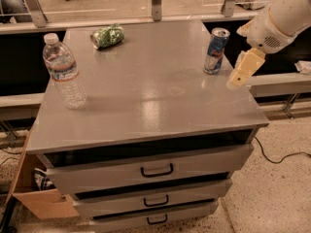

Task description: Move redbull can near water bottle

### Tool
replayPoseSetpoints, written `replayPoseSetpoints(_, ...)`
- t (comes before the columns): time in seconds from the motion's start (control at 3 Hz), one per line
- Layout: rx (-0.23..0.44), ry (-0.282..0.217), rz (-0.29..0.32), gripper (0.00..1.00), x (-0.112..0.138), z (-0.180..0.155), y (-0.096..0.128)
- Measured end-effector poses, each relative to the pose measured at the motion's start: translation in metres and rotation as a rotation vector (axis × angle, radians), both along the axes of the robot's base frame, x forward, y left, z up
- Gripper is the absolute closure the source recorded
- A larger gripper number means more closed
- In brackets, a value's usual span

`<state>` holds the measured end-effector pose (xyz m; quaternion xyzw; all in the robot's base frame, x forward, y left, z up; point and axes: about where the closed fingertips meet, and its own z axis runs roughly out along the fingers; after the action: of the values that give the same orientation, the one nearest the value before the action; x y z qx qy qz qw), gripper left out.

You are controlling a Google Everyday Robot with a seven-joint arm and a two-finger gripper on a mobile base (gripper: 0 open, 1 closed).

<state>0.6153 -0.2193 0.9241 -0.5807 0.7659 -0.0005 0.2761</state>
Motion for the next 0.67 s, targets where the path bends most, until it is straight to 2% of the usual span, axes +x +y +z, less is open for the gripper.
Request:
replayPoseSetpoints(0.33,0.053,-0.103,-0.030,0.00,0.052,-0.003,-0.015)
replayPoseSetpoints(0.67,0.083,-0.157,-0.052,0.00,0.071,0.004,-0.026)
